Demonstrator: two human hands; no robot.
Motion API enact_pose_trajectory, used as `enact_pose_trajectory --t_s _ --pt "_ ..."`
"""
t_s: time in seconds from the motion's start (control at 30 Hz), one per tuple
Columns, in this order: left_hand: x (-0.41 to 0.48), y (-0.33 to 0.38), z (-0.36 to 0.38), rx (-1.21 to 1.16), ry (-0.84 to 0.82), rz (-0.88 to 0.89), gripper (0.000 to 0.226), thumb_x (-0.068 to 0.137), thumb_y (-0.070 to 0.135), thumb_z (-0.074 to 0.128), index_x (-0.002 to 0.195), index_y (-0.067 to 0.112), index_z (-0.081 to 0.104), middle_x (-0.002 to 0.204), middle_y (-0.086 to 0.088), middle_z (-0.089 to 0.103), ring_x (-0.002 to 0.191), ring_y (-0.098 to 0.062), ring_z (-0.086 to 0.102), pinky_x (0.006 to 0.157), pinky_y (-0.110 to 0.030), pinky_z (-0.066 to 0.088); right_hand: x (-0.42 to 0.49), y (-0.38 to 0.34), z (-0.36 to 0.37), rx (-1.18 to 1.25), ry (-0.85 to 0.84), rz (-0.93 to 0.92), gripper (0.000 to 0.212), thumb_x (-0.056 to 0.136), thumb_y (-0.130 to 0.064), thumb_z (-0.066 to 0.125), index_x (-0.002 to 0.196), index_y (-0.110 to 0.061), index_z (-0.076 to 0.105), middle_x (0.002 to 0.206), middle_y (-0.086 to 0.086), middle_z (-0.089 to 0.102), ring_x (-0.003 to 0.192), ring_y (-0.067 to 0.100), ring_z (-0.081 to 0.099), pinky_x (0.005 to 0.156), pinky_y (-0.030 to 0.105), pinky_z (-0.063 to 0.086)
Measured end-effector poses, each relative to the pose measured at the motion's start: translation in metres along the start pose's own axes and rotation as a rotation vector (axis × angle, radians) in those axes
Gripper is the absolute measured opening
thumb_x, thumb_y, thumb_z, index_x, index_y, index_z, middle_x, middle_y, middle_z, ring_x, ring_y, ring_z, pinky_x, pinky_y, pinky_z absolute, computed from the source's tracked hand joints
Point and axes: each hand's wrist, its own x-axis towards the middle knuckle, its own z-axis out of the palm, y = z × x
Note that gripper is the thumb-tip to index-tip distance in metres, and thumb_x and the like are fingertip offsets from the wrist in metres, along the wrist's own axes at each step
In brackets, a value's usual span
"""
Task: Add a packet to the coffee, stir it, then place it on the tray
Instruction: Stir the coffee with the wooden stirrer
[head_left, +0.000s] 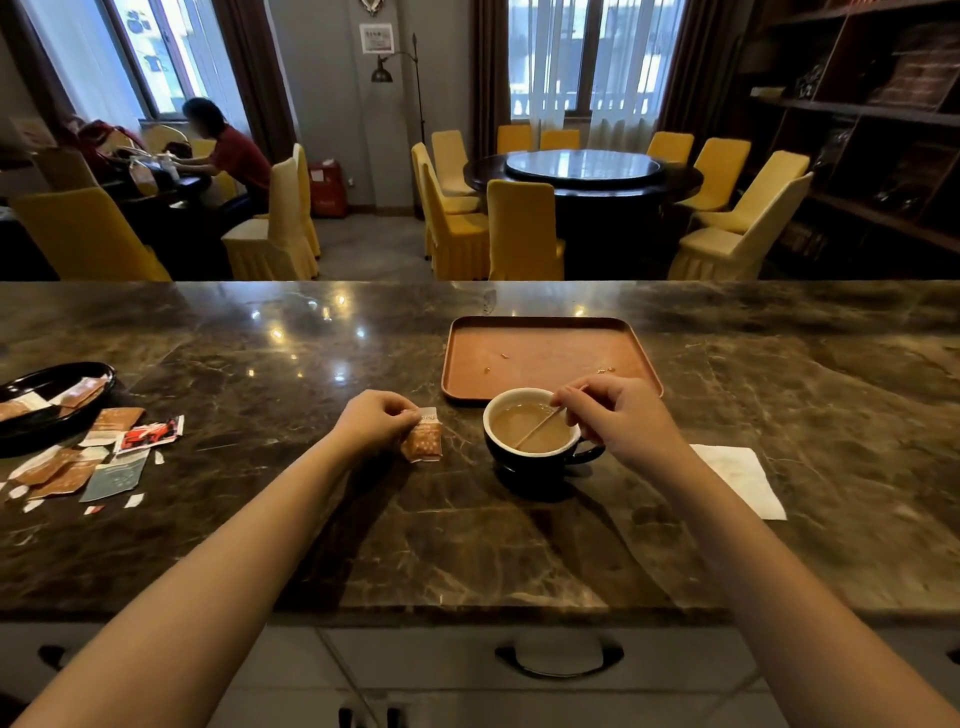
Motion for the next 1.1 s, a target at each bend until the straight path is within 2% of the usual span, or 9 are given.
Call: enact_pose_trajectory --t_s 0.1,0.2,0.3,0.4,0.47,0.57,0.73,0.97,1.1 --pt "0.011 -0.003 0.000 0.054 0.062 0.008 0.007 0.084 0.024 0.061 0.087 0.025 0.067 0.088 0.006 0.068 0.084 -0.008 0.062 0.079 -0.027 0.049 -0.004 -0.003 -0.001 -0.068 0.037 -0.059 0.014 0.087 -0.026 0.056 0.080 -0.024 0.067 0.067 -0.011 0.062 0.059 -0.002 0.058 0.051 0.007 0.043" --pt "0.010 -0.005 0.005 0.111 0.177 0.036 0.033 0.086 0.025 0.059 0.115 0.012 0.059 0.110 -0.007 0.064 0.097 -0.016 0.058 0.080 -0.027 0.044 -0.007 -0.003 -0.002 -0.131 0.106 -0.128 0.014 0.087 -0.023 0.057 0.079 -0.020 0.068 0.066 -0.013 0.061 0.063 -0.005 0.057 0.055 0.007 0.044" --pt "-0.007 -0.007 0.017 0.221 0.276 0.052 0.048 0.087 0.033 0.055 0.129 0.010 0.045 0.126 -0.014 0.054 0.115 -0.026 0.049 0.093 -0.038 0.041 -0.009 -0.001 -0.004 -0.204 0.150 -0.182 0.015 0.086 -0.022 0.058 0.080 -0.014 0.068 0.064 -0.011 0.060 0.061 0.001 0.057 0.054 0.012 0.046" --pt "-0.033 -0.004 0.034 0.420 0.241 0.120 0.064 0.086 0.047 0.050 0.137 0.012 0.034 0.143 -0.013 0.040 0.132 -0.027 0.033 0.107 -0.042 0.028 -0.010 0.003 -0.004 -0.279 0.135 -0.197 0.017 0.086 -0.022 0.057 0.078 -0.011 0.067 0.065 -0.004 0.062 0.061 0.008 0.057 0.053 0.020 0.047" --pt "-0.049 -0.001 0.047 0.540 0.190 0.156 0.073 0.086 0.055 0.042 0.141 0.011 0.023 0.151 -0.012 0.024 0.139 -0.027 0.019 0.112 -0.041 0.016 -0.011 0.006 -0.003 -0.278 0.097 -0.180 0.013 0.086 -0.022 0.058 0.081 -0.014 0.067 0.068 -0.006 0.062 0.065 0.008 0.059 0.057 0.021 0.049" --pt "-0.066 -0.005 0.061 0.595 0.170 0.100 0.079 0.086 0.060 0.029 0.143 0.010 0.008 0.155 -0.013 0.010 0.142 -0.027 0.004 0.114 -0.041 0.006 -0.013 0.010 -0.002 -0.267 0.050 -0.148 0.010 0.086 -0.021 0.058 0.088 -0.018 0.068 0.074 -0.014 0.060 0.071 0.005 0.060 0.060 0.015 0.047" --pt "-0.070 -0.020 0.060 0.698 0.120 -0.076 0.086 0.083 0.068 0.018 0.144 0.008 0.004 0.155 -0.015 0.002 0.142 -0.027 -0.002 0.113 -0.042 0.000 -0.015 0.014 -0.007 -0.319 0.099 -0.143 0.011 0.088 -0.018 0.057 0.087 -0.015 0.067 0.072 -0.010 0.060 0.068 0.005 0.058 0.057 0.014 0.043" --pt "-0.062 -0.031 0.059 0.672 0.131 -0.002 0.084 0.083 0.067 0.015 0.144 0.010 0.005 0.155 -0.012 0.000 0.142 -0.023 -0.005 0.115 -0.040 -0.002 -0.013 0.021 0.001 -0.328 0.198 -0.127 0.015 0.090 -0.014 0.053 0.093 -0.008 0.066 0.081 -0.001 0.061 0.070 0.006 0.054 0.060 0.013 0.040" --pt "-0.063 -0.033 0.061 0.683 0.154 0.007 0.085 0.083 0.068 0.013 0.144 0.010 0.004 0.155 -0.012 0.000 0.142 -0.022 -0.005 0.114 -0.039 -0.003 -0.012 0.021 0.010 -0.281 0.221 -0.116 0.017 0.090 -0.015 0.052 0.095 -0.009 0.067 0.082 0.002 0.064 0.070 0.009 0.056 0.060 0.017 0.045"
